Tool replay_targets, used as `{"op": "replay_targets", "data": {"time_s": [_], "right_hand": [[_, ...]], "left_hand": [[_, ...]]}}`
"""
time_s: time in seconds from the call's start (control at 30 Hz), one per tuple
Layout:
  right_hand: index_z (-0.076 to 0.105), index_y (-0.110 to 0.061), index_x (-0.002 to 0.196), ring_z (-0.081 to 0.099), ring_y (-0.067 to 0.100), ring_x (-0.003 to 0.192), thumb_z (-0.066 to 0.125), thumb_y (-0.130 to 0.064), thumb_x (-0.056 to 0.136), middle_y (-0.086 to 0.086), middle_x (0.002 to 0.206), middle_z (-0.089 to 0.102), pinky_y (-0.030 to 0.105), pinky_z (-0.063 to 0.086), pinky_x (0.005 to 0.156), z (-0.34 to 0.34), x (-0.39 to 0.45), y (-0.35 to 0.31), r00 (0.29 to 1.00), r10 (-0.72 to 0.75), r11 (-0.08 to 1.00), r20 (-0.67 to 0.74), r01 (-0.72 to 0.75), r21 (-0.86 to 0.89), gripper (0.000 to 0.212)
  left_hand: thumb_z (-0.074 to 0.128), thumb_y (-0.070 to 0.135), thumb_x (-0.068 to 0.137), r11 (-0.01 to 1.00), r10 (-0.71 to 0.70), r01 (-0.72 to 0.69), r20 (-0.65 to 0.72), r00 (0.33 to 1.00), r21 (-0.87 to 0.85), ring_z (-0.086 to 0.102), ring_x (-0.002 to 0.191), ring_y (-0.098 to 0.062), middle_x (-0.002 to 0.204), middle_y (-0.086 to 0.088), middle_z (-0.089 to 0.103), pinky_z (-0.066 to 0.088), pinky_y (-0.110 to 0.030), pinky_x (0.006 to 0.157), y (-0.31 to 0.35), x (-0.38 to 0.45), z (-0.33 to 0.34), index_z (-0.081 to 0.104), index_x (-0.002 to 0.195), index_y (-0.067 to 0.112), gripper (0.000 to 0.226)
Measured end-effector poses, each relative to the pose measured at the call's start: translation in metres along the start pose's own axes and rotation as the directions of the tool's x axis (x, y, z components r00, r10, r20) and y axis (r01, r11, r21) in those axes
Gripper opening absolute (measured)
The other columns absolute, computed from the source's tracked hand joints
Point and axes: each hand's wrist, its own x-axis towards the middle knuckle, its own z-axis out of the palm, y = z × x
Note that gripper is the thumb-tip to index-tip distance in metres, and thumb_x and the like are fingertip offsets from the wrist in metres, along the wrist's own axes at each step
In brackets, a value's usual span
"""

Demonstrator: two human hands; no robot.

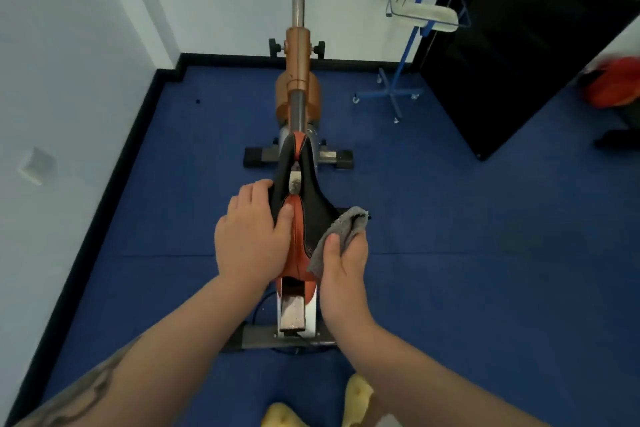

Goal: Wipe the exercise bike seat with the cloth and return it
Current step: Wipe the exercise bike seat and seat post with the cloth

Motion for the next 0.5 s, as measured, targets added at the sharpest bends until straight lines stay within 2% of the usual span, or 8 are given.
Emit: {"op": "replay_targets", "data": {"time_s": [0.1,0.2,0.27,0.3,0.33,0.4,0.5], "right_hand": [[0.041,-0.037,0.122,0.047,0.004,0.117,0.031,-0.035,0.103,-0.008,0.131,0.045,0.017,0.036,0.101,-0.009,0.022,-0.007,0.992,0.1,0.995,0.071,-0.102,0.018,0.022],[0.046,-0.031,0.126,0.05,0.009,0.117,0.028,-0.042,0.102,-0.004,0.13,0.05,0.027,0.038,0.103,-0.017,0.032,-0.01,0.971,0.2,0.978,0.13,-0.206,0.036,0.032],[0.044,-0.037,0.119,0.05,0.006,0.113,0.031,-0.035,0.103,-0.006,0.127,0.048,0.021,0.036,0.098,-0.009,0.018,-0.007,0.989,0.135,0.989,0.06,-0.138,0.044,0.02],[0.039,-0.036,0.128,0.044,0.006,0.123,0.034,-0.032,0.103,-0.008,0.135,0.042,0.02,0.032,0.103,-0.003,0.008,-0.004,0.997,0.075,0.996,0.018,-0.076,0.036,0.026],[0.03,-0.031,0.142,0.034,0.006,0.134,0.036,-0.029,0.102,-0.009,0.145,0.033,0.02,0.025,0.108,0.003,-0.003,0.0,1.0,0.02,1.0,-0.014,-0.019,0.02,0.041],[0.014,-0.023,0.152,0.022,0.007,0.141,0.039,-0.027,0.101,-0.008,0.155,0.02,0.02,0.018,0.111,0.005,-0.006,-0.001,0.999,0.004,1.0,-0.034,-0.004,-0.006,0.057],[0.031,-0.02,0.145,0.042,0.008,0.123,0.034,-0.032,0.103,-0.004,0.14,0.042,0.021,0.03,0.101,-0.008,0.021,-0.008,0.991,0.116,0.993,0.065,-0.118,0.017,0.044]], "left_hand": [[0.045,0.04,0.09,1.0,0.002,-0.002,-0.008,1.0,-0.017,0.053,0.101,-0.02,0.117,0.002,0.055,0.035,-0.032,0.07,0.0,-0.001,-0.001,0.046,0.122,0.021,0.037],[0.047,0.038,0.09,0.999,-0.003,0.003,-0.012,1.0,-0.036,0.053,0.1,-0.018,0.116,0.003,0.056,0.037,-0.032,0.069,0.0,-0.002,-0.001,0.047,0.122,0.022,0.035],[0.047,0.036,0.09,0.998,-0.011,0.01,-0.017,1.0,-0.067,0.053,0.102,-0.016,0.117,0.004,0.057,0.04,-0.032,0.071,0.0,-0.003,-0.001,0.048,0.123,0.022,0.036],[0.047,0.034,0.09,0.996,-0.017,0.015,-0.021,1.0,-0.089,0.053,0.103,-0.015,0.118,0.004,0.057,0.04,-0.032,0.073,-0.001,-0.003,-0.002,0.048,0.124,0.022,0.036],[0.048,0.033,0.09,0.994,-0.019,0.017,-0.025,0.999,-0.107,0.053,0.103,-0.015,0.119,0.005,0.058,0.041,-0.031,0.074,-0.001,-0.003,-0.002,0.049,0.124,0.023,0.036],[0.048,0.032,0.09,0.992,-0.024,0.021,-0.03,0.999,-0.122,0.053,0.105,-0.015,0.12,0.005,0.058,0.041,-0.031,0.076,0.0,-0.003,-0.002,0.049,0.125,0.023,0.036],[0.048,0.03,0.09,0.991,-0.023,0.019,-0.031,0.999,-0.13,0.053,0.107,-0.014,0.121,0.007,0.057,0.042,-0.032,0.079,0.0,-0.003,-0.002,0.05,0.124,0.024,0.035]]}}
